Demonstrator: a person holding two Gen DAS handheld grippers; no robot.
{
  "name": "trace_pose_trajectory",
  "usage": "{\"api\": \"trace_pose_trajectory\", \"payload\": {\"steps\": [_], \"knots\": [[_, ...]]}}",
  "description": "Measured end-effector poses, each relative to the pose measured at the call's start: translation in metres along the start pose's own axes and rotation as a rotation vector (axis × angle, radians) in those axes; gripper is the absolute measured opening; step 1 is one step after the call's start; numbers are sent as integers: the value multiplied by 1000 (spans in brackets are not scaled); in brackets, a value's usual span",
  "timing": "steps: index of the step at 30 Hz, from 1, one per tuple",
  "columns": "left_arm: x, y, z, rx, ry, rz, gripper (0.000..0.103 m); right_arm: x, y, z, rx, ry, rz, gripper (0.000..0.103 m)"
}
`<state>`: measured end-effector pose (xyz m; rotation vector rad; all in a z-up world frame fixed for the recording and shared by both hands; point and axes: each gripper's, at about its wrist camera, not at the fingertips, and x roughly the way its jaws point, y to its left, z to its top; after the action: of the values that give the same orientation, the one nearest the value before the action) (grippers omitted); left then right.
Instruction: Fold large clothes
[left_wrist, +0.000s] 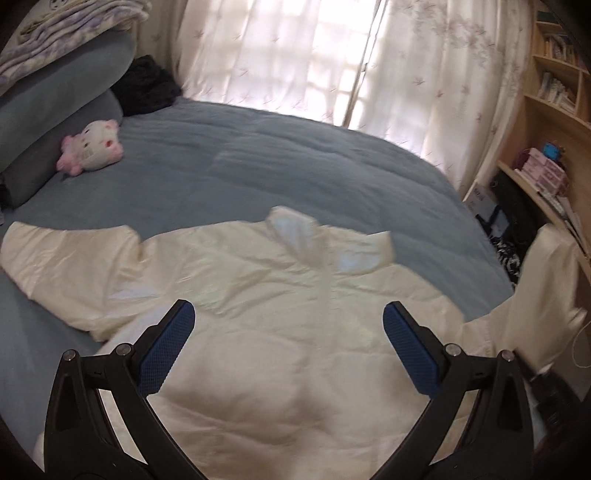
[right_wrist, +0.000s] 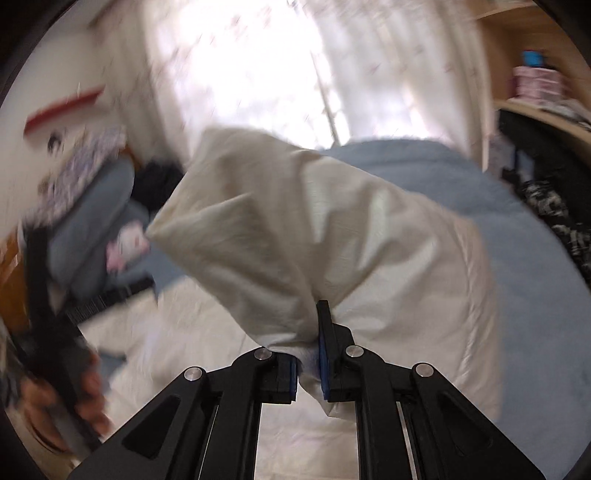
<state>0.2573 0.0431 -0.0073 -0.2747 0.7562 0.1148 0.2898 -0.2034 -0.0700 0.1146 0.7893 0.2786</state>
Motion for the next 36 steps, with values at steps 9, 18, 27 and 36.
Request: {"api": "trace_pose_trajectory", "payload": {"steps": [9, 18, 27, 36], "knots": [[20, 68, -51, 38, 106, 37, 81, 110, 62, -97, -202, 325, -99, 13], [43, 56, -83, 23, 347, -242, 81, 69, 111, -103, -396, 209, -195, 81], [50, 56, -101, -145, 430, -386, 81, 8, 89, -116, -274, 120, -160, 81], [82, 40, -123, -280, 496, -473, 81, -34, 21, -139, -31, 104, -106, 81]]}}
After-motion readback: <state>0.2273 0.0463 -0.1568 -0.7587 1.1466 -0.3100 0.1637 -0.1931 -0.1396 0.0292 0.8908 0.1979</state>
